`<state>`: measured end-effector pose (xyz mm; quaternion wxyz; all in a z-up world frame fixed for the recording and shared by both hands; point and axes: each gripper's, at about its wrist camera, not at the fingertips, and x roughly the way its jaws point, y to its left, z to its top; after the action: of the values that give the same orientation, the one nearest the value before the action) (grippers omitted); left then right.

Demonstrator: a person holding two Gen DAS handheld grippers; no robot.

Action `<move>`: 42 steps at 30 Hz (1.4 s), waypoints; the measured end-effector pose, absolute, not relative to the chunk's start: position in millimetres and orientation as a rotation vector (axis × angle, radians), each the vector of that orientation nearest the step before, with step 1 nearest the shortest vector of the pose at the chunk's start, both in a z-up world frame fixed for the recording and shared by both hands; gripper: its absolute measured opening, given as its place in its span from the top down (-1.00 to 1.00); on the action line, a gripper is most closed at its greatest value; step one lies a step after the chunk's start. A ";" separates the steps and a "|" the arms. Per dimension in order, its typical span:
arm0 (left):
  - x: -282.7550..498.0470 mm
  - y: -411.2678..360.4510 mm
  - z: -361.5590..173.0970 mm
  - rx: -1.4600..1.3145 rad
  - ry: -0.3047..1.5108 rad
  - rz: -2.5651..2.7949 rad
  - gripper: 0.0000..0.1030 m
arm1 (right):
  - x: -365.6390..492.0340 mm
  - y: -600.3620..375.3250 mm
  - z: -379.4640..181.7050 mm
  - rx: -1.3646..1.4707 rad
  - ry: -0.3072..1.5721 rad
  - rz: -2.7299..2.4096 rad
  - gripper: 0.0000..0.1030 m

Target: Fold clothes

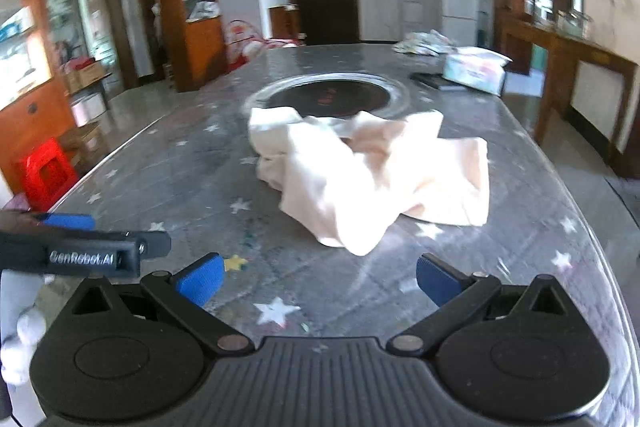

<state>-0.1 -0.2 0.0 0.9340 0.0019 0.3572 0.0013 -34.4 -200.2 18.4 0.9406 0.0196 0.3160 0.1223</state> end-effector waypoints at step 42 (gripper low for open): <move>-11.0 -31.0 -3.0 0.010 0.789 -0.048 -1.00 | -43.2 -214.9 19.8 0.085 0.671 0.204 -1.00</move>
<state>-11.0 -31.0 -3.0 0.9228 0.0049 0.3845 -0.0233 -43.2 -214.9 19.8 0.9383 0.0415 0.3285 0.0998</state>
